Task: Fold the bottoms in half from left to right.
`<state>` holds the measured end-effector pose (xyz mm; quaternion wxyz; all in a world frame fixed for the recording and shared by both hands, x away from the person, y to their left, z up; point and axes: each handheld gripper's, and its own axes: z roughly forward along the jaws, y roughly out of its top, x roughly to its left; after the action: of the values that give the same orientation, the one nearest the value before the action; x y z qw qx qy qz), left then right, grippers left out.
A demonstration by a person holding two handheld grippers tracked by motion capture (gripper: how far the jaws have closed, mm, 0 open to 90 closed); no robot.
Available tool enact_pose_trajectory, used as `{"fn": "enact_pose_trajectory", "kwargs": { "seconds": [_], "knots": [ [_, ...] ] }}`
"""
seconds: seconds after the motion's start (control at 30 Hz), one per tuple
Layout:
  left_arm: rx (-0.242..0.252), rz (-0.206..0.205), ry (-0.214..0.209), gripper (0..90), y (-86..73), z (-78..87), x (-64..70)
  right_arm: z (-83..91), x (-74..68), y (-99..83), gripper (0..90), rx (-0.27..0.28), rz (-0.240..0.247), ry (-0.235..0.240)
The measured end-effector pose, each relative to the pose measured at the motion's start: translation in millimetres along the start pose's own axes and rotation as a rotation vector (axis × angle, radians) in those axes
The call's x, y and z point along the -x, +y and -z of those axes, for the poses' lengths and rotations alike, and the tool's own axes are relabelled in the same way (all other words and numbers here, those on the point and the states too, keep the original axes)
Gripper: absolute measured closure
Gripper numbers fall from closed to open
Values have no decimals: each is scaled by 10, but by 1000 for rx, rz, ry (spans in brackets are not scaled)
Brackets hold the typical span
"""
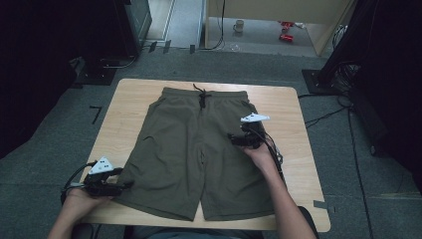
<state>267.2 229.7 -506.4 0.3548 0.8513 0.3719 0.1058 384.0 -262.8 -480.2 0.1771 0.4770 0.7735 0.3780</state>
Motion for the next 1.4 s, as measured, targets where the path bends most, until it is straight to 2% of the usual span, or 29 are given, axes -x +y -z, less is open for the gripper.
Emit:
{"fn": "enact_pose_trajectory", "kwargs": {
  "seconds": [0.1, 0.13, 0.17, 0.27, 0.33, 0.47, 0.7, 0.77, 0.87, 1.03, 1.13, 1.4],
  "knots": [
    [7, -42, 36, 350, -29, 0, 48, -17, -39, 32, 324, -12, 13, 26],
    [12, -64, 40, 354, -49, 2, 67, -28, -51, 49, 325, -17, 8, 34],
    [19, -68, 37, 355, -59, 3, 72, -45, -71, 70, 325, -17, 10, 42],
    [27, -69, 35, 365, -71, 5, 70, -87, -136, 131, 314, -17, 28, 51],
    [33, -68, 36, 369, -75, 3, 73, -122, -193, 187, 307, -20, 60, 67],
    [58, -71, 32, 399, -101, 0, 79, -185, -305, 326, 306, 8, 61, 81],
    [65, -76, 21, 487, -111, 10, 103, -383, -512, 496, 296, -13, 87, 104],
    [64, -77, 17, 515, -110, 13, 108, -425, -550, 534, 297, -12, 86, 112],
    [62, -69, 16, 569, -101, 13, 112, -468, -575, 563, 324, 7, 57, 127],
    [54, -53, 10, 618, -86, 15, 118, -575, -586, 653, 315, -33, 10, 156],
    [53, -60, 8, 656, -88, 17, 123, -606, -616, 700, 320, -7, 28, 141],
    [55, -64, 6, 695, -92, 18, 126, -778, -683, 832, 326, -16, 33, 148]
  ]
}}
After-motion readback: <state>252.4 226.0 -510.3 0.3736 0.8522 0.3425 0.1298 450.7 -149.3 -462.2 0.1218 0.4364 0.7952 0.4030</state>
